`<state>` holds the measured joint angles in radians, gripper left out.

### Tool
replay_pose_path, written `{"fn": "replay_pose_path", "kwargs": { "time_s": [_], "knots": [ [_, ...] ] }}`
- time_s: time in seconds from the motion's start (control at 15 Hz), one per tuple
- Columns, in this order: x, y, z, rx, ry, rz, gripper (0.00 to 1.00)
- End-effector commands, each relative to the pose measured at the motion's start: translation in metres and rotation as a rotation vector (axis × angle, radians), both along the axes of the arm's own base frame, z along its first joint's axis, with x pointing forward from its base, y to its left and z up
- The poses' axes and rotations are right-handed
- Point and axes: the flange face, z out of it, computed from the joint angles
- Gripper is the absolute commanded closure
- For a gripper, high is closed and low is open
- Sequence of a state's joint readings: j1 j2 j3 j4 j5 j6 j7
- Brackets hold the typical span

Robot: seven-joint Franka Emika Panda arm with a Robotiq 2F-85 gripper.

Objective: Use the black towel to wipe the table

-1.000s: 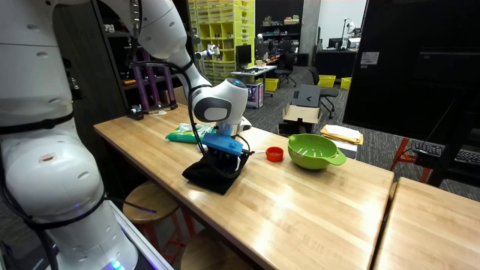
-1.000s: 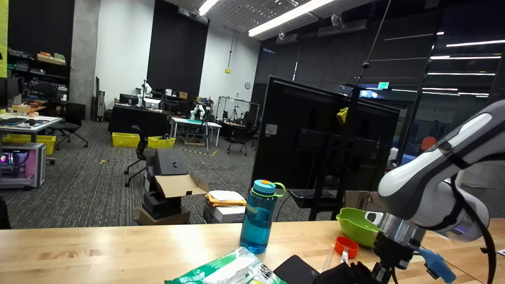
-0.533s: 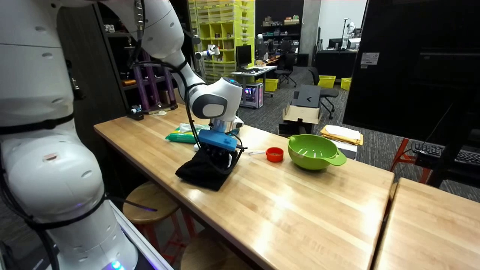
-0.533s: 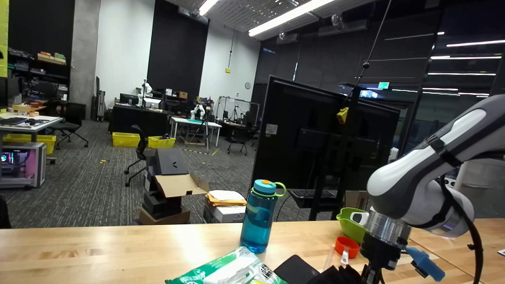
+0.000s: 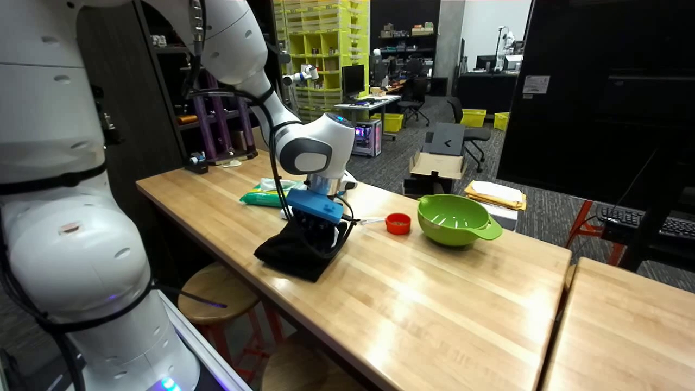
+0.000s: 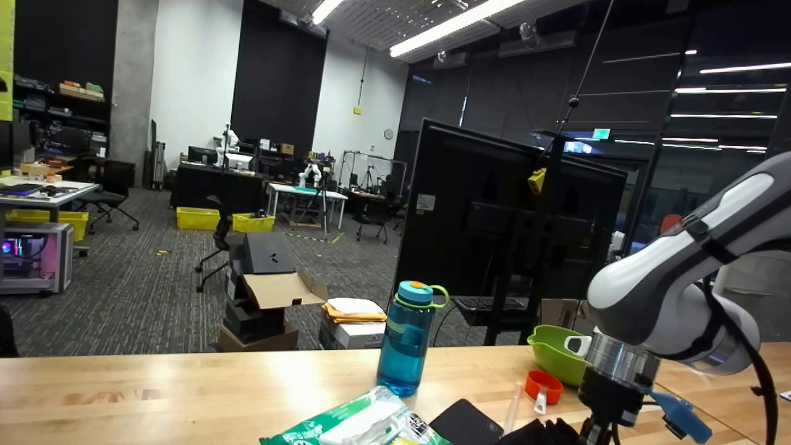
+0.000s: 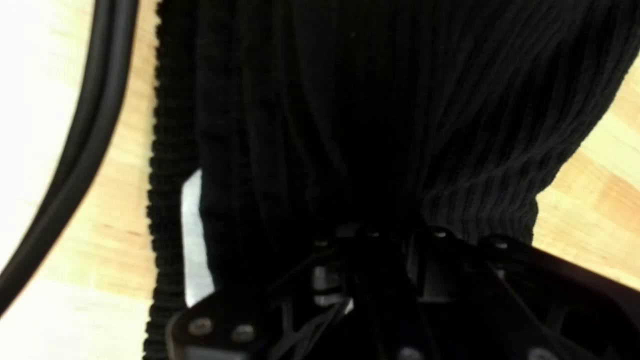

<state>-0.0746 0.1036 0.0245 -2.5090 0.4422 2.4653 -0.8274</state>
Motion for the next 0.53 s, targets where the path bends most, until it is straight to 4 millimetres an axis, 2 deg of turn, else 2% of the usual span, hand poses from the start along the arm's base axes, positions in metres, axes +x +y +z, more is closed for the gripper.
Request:
{"fn": "replay_pose_path", "kwargs": {
  "time_s": [0.0, 0.47],
  "knots": [
    [-0.034, -0.034, -0.017, -0.032, 0.047, -0.083, 0.97],
    [-0.068, -0.102, -0.012, -0.042, 0.038, -0.25, 0.97]
  ]
}}
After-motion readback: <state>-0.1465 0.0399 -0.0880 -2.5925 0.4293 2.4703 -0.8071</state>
